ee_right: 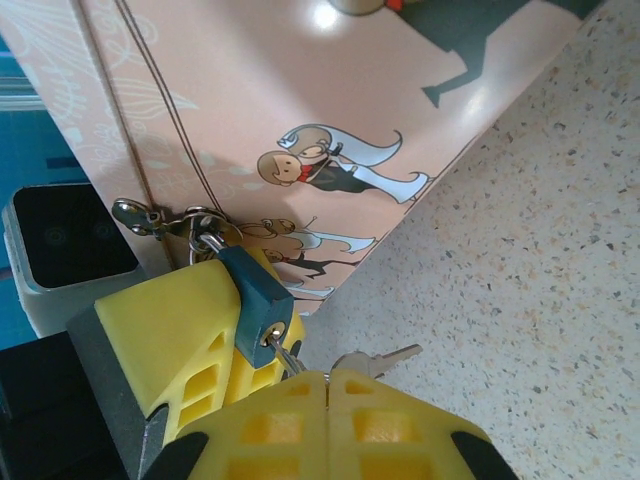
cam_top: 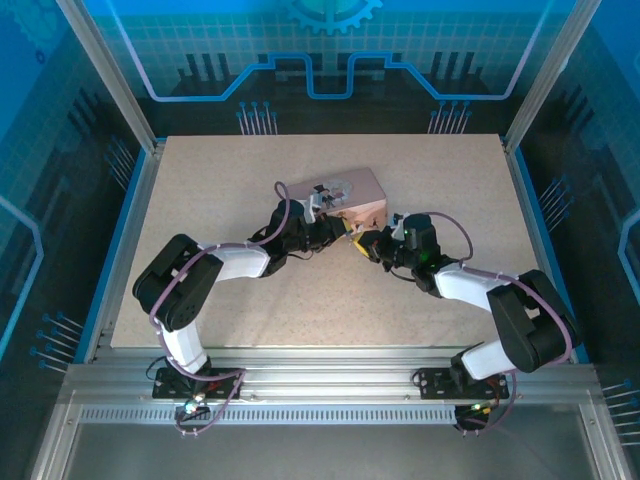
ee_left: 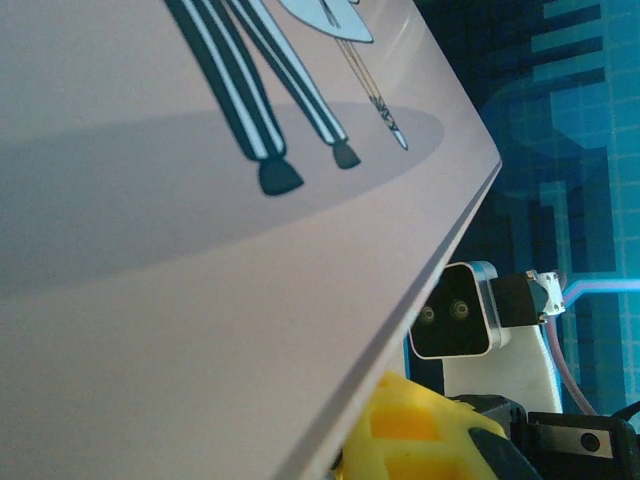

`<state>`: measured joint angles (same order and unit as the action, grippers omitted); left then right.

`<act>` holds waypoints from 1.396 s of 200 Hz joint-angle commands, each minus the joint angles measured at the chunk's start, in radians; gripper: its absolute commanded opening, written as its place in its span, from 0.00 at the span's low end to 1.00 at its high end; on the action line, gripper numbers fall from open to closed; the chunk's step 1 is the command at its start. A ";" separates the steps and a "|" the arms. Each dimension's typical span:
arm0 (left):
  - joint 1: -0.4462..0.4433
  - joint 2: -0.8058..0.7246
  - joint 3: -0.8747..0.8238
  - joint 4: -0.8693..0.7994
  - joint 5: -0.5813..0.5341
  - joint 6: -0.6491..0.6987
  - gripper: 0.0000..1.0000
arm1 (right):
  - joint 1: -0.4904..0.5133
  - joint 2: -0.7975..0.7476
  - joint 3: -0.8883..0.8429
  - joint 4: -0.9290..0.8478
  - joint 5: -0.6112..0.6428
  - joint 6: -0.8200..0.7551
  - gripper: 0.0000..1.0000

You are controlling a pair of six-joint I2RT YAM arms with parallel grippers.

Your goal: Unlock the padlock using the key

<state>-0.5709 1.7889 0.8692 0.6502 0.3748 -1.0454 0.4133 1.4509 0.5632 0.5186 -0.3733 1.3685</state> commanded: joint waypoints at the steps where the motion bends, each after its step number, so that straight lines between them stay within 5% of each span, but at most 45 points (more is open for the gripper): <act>1: -0.144 -0.022 0.025 0.002 0.409 -0.004 0.00 | 0.035 -0.044 0.116 0.193 0.026 -0.048 0.00; 31: -0.145 -0.021 0.020 -0.008 0.409 0.004 0.00 | 0.029 -0.076 0.122 0.153 0.032 -0.082 0.00; 95: -0.148 -0.023 0.025 -0.017 0.415 0.015 0.00 | 0.012 -0.026 0.118 0.230 -0.009 0.116 0.03; 216: -0.093 -0.027 -0.009 0.048 0.371 -0.031 0.00 | 0.001 -0.169 0.046 0.015 0.004 -0.058 0.09; 279: -0.063 -0.044 -0.009 0.058 0.349 -0.047 0.00 | -0.015 -0.239 -0.005 -0.058 0.014 -0.098 0.20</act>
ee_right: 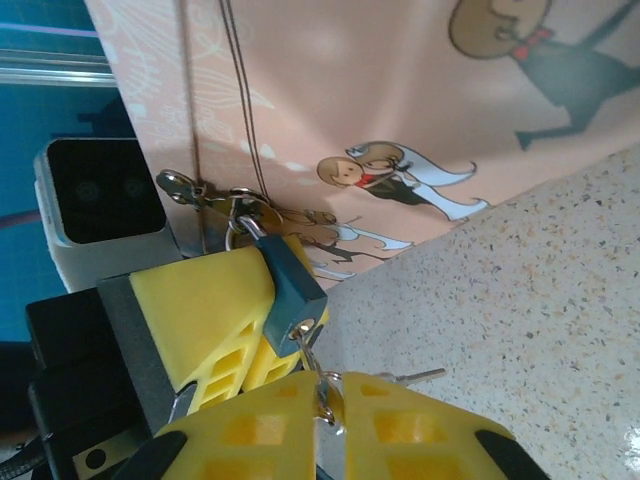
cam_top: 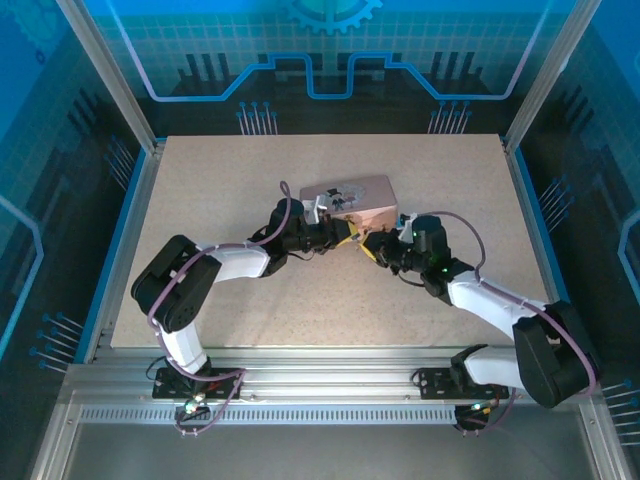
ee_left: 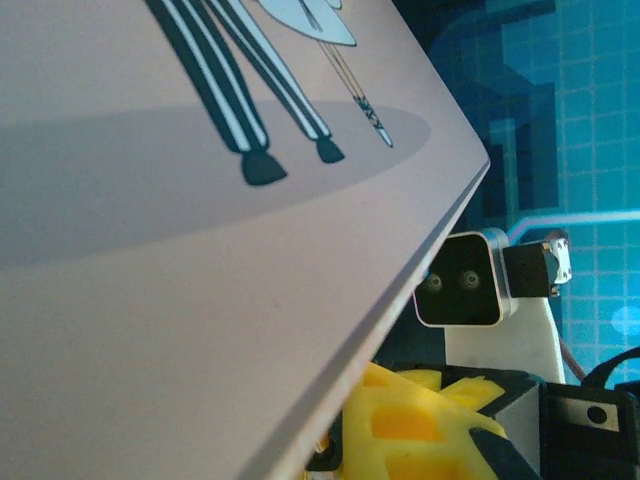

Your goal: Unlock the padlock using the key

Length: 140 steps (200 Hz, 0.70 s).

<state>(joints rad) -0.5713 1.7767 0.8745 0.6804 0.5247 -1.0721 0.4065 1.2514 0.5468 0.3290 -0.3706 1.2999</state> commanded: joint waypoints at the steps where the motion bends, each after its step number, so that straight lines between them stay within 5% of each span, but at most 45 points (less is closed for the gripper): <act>1: -0.062 -0.031 -0.014 0.027 0.198 -0.020 0.00 | -0.009 -0.041 0.011 0.131 0.012 -0.030 0.20; 74: -0.055 -0.038 -0.011 0.014 0.189 -0.013 0.00 | -0.027 -0.184 -0.014 -0.036 0.060 -0.102 0.43; 140: -0.054 -0.034 -0.020 0.019 0.190 -0.013 0.00 | -0.026 -0.300 -0.108 -0.137 0.081 -0.134 0.39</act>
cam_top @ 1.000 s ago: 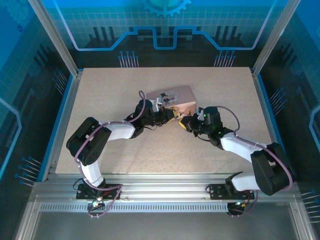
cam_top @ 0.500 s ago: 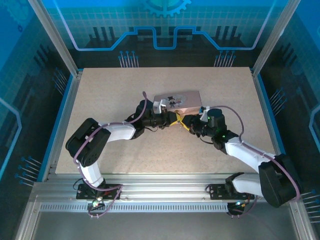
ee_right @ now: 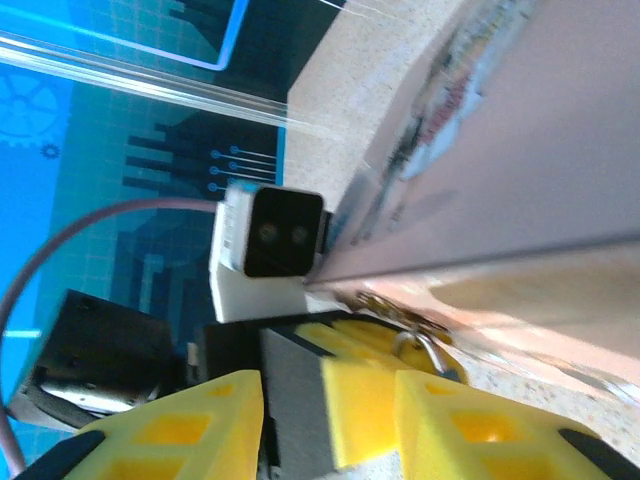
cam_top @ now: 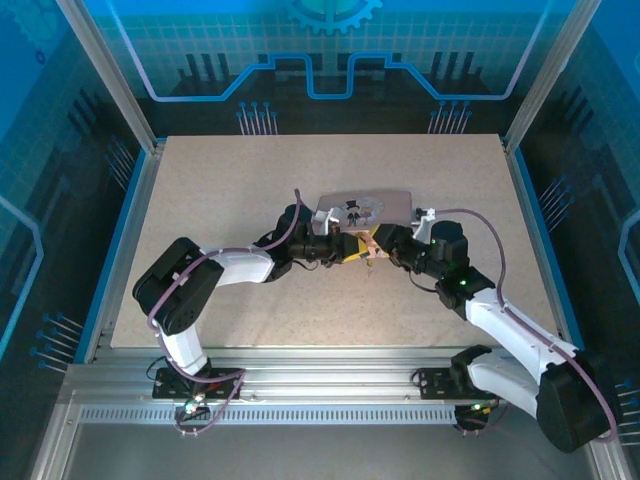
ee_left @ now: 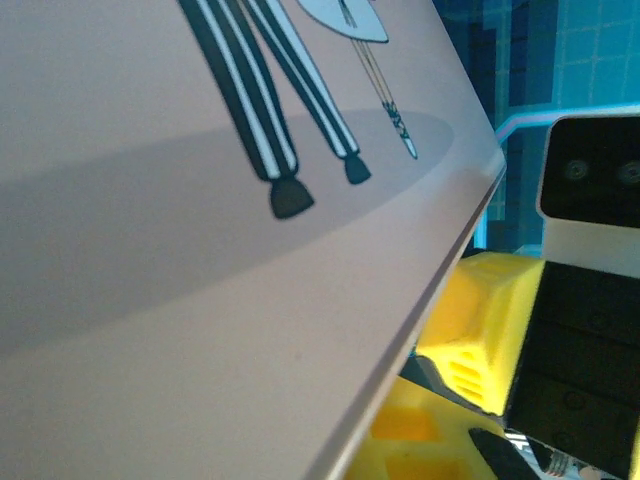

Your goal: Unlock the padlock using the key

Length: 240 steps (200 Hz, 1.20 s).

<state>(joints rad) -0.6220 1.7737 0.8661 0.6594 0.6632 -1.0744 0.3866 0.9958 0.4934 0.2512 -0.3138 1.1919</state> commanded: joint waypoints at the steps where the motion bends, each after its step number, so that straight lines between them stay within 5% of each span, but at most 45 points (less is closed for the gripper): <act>1: -0.003 -0.030 -0.012 0.040 0.051 -0.011 0.00 | -0.006 -0.047 -0.057 -0.060 0.025 -0.026 0.39; 81: -0.004 -0.028 -0.004 0.038 0.052 -0.012 0.00 | 0.004 -0.143 -0.191 0.007 0.051 0.036 0.27; 240: -0.004 -0.009 0.006 0.050 0.054 -0.020 0.00 | 0.056 -0.031 -0.211 0.193 0.048 0.067 0.27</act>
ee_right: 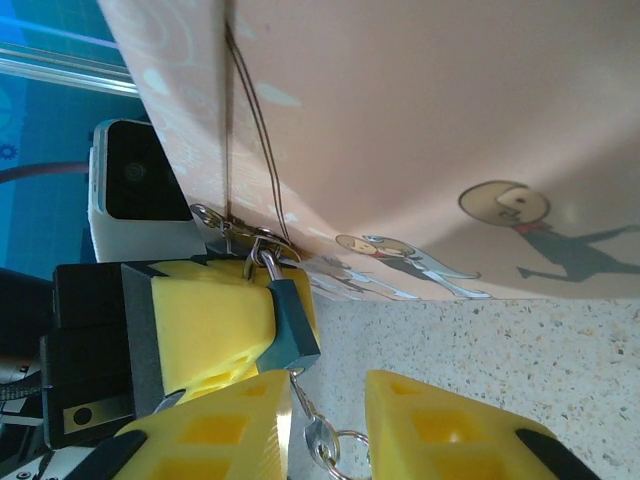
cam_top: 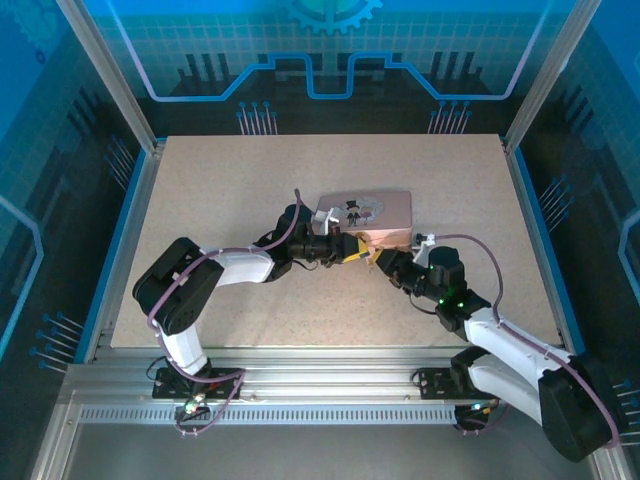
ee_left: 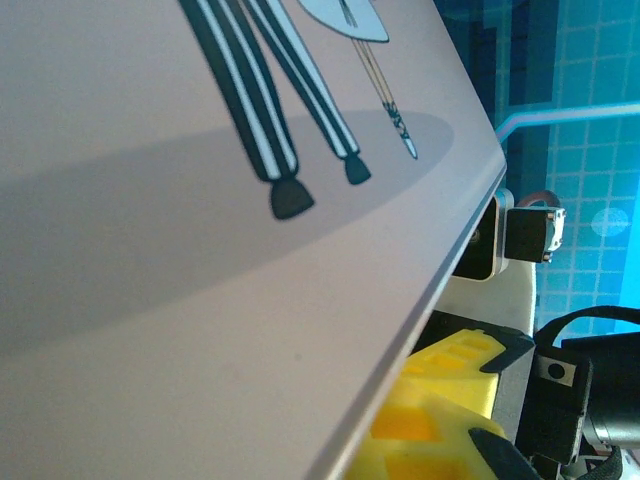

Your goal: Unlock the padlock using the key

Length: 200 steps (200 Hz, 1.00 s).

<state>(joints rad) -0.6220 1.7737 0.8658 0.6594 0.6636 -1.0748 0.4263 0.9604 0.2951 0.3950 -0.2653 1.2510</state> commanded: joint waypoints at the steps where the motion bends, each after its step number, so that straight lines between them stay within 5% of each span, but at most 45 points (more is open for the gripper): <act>1: -0.004 -0.009 0.007 0.050 0.053 -0.020 0.00 | 0.017 0.005 -0.013 0.050 0.001 0.008 0.27; 104: -0.004 -0.002 0.009 0.048 0.054 -0.017 0.00 | 0.054 0.020 -0.039 0.060 0.016 0.021 0.27; 200: -0.019 0.004 0.009 0.064 0.065 -0.025 0.00 | 0.060 0.085 -0.045 0.182 0.052 0.139 0.00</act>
<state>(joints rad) -0.6182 1.7744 0.8658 0.6594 0.6552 -1.0744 0.4725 1.0069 0.2676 0.4961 -0.2646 1.3159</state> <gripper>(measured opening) 0.113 0.066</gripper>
